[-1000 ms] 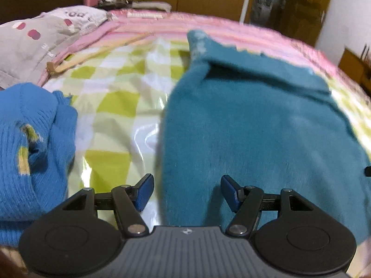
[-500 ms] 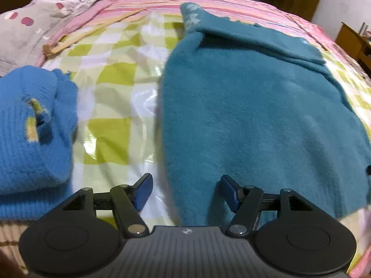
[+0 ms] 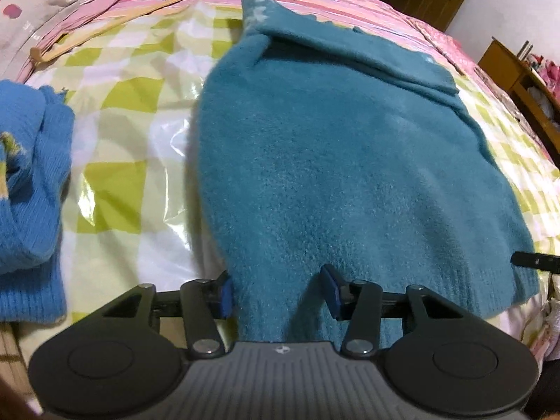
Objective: Fold small clothes
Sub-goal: 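Grasp the sweater side edge with both grippers and fold it inward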
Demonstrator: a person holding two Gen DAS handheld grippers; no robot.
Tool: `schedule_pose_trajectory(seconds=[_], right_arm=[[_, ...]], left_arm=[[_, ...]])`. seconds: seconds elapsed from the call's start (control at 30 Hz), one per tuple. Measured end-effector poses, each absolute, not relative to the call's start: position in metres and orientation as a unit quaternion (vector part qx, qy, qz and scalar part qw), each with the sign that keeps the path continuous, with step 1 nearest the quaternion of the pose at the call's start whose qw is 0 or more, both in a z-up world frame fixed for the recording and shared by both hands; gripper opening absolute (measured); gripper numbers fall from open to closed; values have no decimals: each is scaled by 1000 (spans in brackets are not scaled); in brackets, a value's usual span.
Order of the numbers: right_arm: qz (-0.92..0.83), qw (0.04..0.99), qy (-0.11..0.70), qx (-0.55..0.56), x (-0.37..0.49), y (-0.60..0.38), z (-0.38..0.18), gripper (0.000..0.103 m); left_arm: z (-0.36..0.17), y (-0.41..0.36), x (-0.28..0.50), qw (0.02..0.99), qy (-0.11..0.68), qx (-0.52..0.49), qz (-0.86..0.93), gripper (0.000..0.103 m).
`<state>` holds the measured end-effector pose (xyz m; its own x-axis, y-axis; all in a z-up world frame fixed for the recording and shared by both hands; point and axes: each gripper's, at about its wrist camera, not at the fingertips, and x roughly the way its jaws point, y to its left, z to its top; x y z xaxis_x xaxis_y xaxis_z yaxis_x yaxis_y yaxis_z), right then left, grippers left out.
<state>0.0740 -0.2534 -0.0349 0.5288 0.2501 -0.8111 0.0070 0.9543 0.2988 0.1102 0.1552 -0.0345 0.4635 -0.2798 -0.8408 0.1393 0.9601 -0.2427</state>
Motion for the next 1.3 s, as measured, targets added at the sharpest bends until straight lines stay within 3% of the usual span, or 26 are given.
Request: schedule_pose_trajectory(seconds=[0.07, 0.17, 0.2, 0.53, 0.77, 0.97, 1.17, 1.3], right_arm=[[77, 860, 480, 155, 76, -257, -36, 24], [84, 854, 476, 190, 76, -261, -37, 17], [86, 854, 472, 203, 75, -262, -36, 17], [149, 860, 328, 360, 109, -270, 13, 14], [111, 888, 212, 393, 206, -288, 46, 13], [34, 893, 225, 389, 293, -300, 20, 13], [-13, 880, 280, 384, 341, -300, -31, 13], [0, 876, 274, 396, 337, -302, -28, 18]], left_arm=[[-33, 155, 110, 853, 503, -66, -124, 46], [-30, 161, 110, 852, 502, -87, -122, 18], [-28, 164, 111, 851, 501, -100, -123, 16], [17, 186, 157, 855, 371, -310, -187, 16], [50, 177, 266, 899, 275, -305, -154, 15], [20, 168, 351, 907, 294, -285, -92, 15], [-8, 166, 364, 907, 312, -274, -64, 17], [-5, 170, 364, 903, 313, -289, -58, 21]])
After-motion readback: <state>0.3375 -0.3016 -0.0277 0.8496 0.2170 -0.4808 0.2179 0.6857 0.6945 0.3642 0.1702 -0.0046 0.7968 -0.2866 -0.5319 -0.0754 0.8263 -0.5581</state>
